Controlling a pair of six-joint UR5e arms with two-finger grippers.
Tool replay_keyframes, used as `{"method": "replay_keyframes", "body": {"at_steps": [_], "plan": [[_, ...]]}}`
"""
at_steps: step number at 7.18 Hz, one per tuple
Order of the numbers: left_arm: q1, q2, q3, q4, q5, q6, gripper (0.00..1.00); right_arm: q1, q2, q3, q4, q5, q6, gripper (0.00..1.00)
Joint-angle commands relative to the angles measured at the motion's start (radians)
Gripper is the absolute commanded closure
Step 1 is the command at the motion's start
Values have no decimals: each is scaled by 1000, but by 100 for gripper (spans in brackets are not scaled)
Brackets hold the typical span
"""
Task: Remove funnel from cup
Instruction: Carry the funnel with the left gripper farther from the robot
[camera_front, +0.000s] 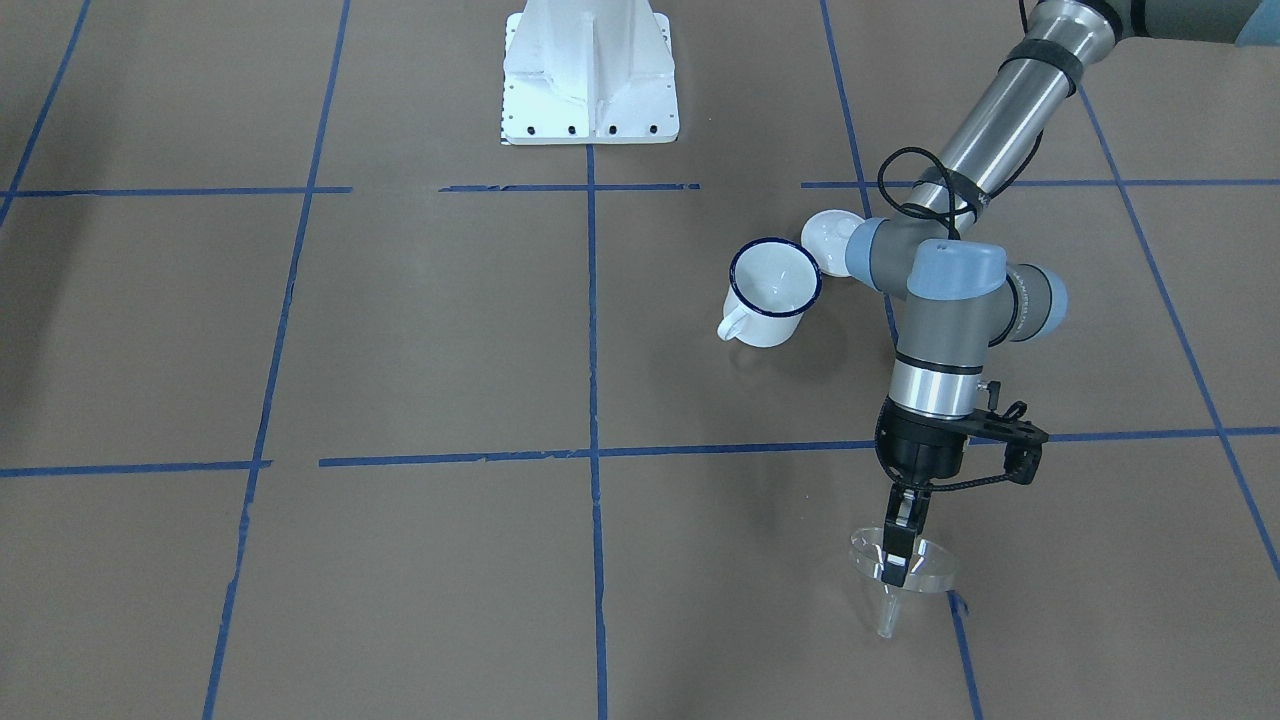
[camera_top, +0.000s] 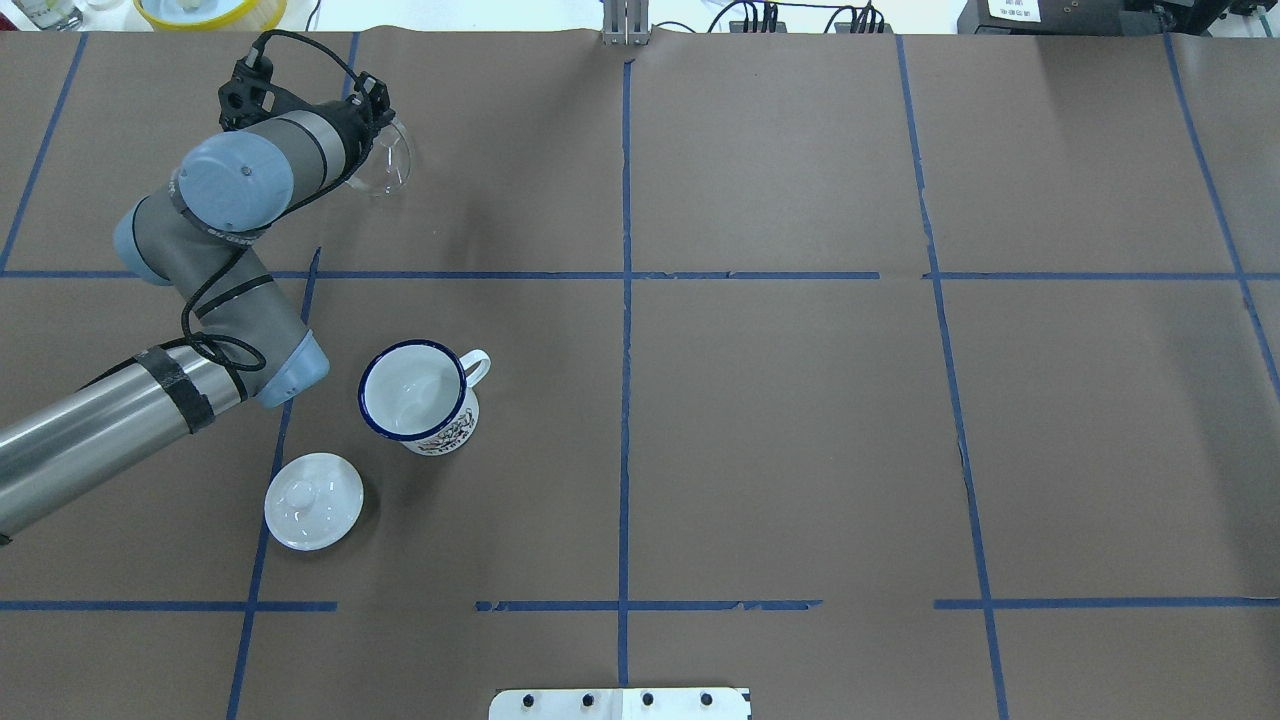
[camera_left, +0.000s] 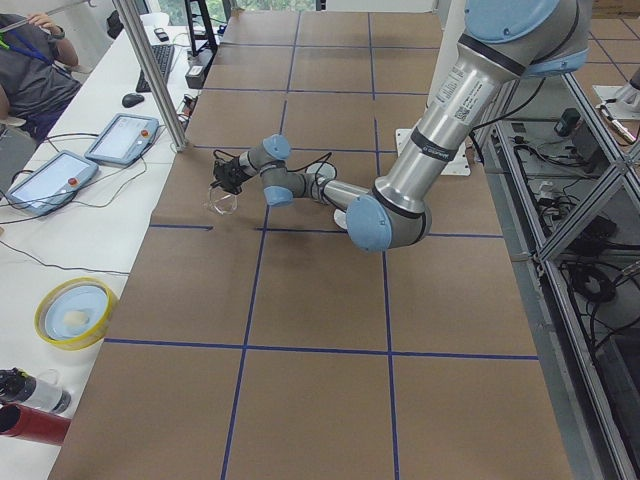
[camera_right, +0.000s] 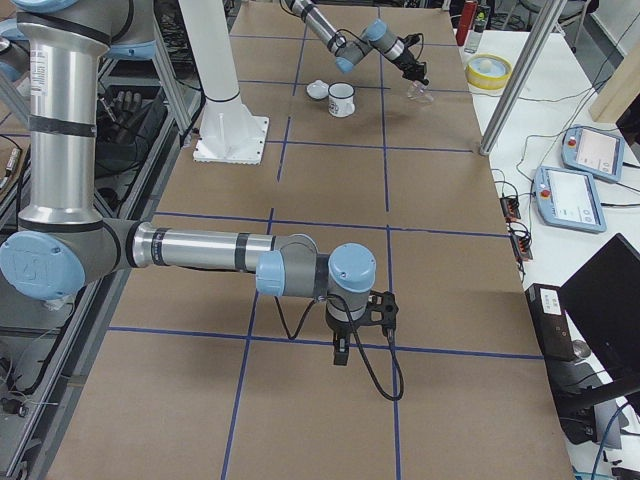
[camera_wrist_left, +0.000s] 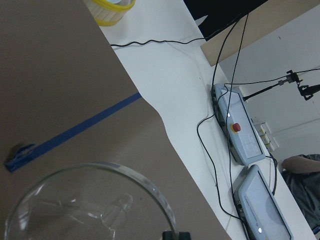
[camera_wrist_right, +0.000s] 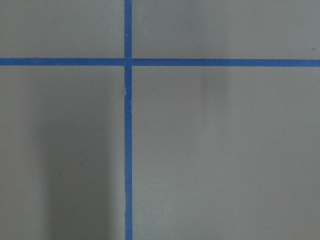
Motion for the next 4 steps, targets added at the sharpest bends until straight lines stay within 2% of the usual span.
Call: {"method": "replay_keyframes", "body": {"at_steps": [1, 2, 3, 4], "plan": [[3, 1, 1, 0, 0, 19, 35, 0, 0, 0, 0, 0, 0, 0], [1, 3, -4, 0, -1, 31, 0, 0, 0, 0, 0, 0, 0, 0], [-10, 6, -37, 2, -4, 93, 0, 0, 0, 0, 0, 0, 0, 0], [-26, 27, -114, 22, -32, 190, 0, 0, 0, 0, 0, 0, 0, 0]]}}
